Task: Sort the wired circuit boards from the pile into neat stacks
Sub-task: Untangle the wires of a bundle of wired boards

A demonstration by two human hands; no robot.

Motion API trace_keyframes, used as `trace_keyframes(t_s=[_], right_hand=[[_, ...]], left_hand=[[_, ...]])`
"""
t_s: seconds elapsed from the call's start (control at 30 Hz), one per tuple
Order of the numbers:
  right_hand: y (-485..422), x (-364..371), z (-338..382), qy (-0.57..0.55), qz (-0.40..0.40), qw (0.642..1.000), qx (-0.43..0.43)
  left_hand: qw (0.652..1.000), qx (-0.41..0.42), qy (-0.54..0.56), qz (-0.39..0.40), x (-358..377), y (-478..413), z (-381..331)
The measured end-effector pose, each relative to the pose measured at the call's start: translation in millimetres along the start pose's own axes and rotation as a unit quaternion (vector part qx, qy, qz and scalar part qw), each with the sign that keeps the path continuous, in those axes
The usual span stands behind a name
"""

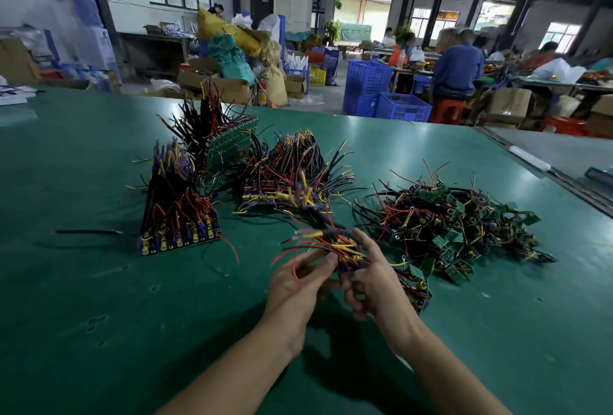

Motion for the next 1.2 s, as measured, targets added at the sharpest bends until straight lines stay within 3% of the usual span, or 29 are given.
trace_keyframes(t_s=[0.27, 0.43, 0.63, 0.8, 1.03, 1.2], right_hand=[[-1.2, -8.7, 3.1, 0.078, -0.156, 0.982, -0.073], [0.0, -0.9, 6.4, 0.093, -0.171, 0.976, -0.096], [-2.8, 20.6, 4.0, 0.135, -0.159, 0.971, -0.116], [-4.0, 21.2, 2.6, 0.166, -0.141, 0.969, -0.114], [-7.9, 25.1, -4.1, 0.081, -0.071, 0.992, -0.061], [-9.6, 28.5, -9.4, -0.173, 0.005, 0.985, 0.009]], left_hand=[[0.998, -0.014, -0.061, 0.020, 9.9, 5.9, -1.5], [0.993, -0.109, -0.018, -0.029, 9.7, 5.9, 12.8], [0.995, -0.086, -0.018, -0.037, 9.4, 1.1, 9.5], [0.994, -0.113, -0.004, -0.009, 8.4, 3.0, 9.8], [0.996, -0.077, -0.028, -0.036, 6.4, 2.0, 3.1], [0.994, -0.088, -0.044, -0.055, -6.0, -4.3, -0.5]])
Point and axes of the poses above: each hand's wrist, its own y-axis away from the middle knuckle, its own x-axis out of the palm, z = x × y, the point moved 5 cm from there along -y, towards the middle knuckle, and after that the axes turned 13 degrees about z, right-handed, at the moved point
